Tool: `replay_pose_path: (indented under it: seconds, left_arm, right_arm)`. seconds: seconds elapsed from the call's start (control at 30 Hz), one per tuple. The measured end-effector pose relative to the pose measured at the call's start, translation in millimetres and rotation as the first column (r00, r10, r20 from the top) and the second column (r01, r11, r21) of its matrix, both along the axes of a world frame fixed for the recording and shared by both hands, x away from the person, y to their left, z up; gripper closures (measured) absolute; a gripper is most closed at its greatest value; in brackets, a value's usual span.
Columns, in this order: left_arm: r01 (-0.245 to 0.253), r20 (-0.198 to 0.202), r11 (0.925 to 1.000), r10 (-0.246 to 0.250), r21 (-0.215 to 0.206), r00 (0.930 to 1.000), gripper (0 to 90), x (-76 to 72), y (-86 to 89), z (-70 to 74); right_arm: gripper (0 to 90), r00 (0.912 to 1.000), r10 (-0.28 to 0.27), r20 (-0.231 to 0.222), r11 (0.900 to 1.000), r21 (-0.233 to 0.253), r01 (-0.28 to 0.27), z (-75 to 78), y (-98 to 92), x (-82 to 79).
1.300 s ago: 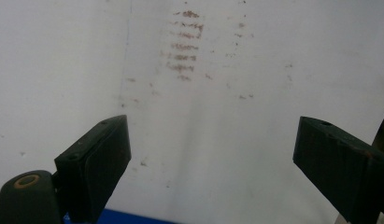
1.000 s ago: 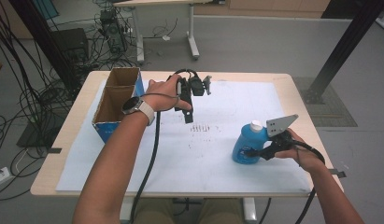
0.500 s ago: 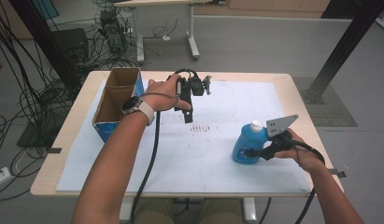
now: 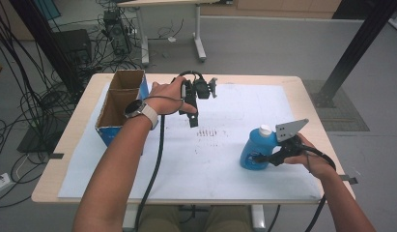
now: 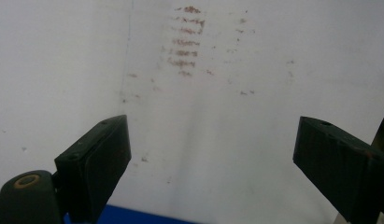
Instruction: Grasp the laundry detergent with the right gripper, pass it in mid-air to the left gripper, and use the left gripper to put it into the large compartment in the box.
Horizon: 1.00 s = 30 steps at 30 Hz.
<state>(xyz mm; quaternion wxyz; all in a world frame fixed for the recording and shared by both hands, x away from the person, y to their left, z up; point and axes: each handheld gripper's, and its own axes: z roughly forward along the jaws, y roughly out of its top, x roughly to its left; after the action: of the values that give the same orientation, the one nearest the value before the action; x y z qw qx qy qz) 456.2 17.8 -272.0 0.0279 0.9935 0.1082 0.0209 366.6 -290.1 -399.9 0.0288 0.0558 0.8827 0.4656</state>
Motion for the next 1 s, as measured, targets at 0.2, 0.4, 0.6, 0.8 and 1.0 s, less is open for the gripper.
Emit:
replay_pose_path:
  seconds: [0.2,0.4,0.6,0.8,1.0]
  left_arm:
    - [-0.003,0.0,1.0,0.003,0.003,1.0,11.5,0.5,1.2,-0.2]
    - [0.002,0.0,1.0,-0.002,0.003,1.0,11.5,0.0,0.1,-0.2]
    - [0.003,-0.002,1.0,-0.003,0.004,1.0,11.6,0.3,-1.0,-1.1]
    - [0.002,-0.005,1.0,-0.002,0.005,1.0,11.5,0.8,-1.1,-1.5]
    - [0.003,-0.004,1.0,-0.003,0.005,1.0,11.5,0.6,-1.4,-1.2]
  right_arm:
    - [43.5,1.0,-0.003,-0.001,1.0,0.004,0.003,-0.5,-0.5,-0.3]
    - [43.4,1.0,-0.003,-0.002,1.0,0.003,0.003,-0.4,-0.3,-0.3]
    - [43.4,1.0,-0.005,-0.003,1.0,0.005,0.005,-0.6,-0.5,-0.5]
    - [43.4,1.0,-0.006,-0.003,1.0,0.005,0.006,-0.6,-0.4,-0.6]
    - [43.3,1.0,-0.005,-0.004,1.0,0.006,0.005,-0.6,-0.4,-0.3]
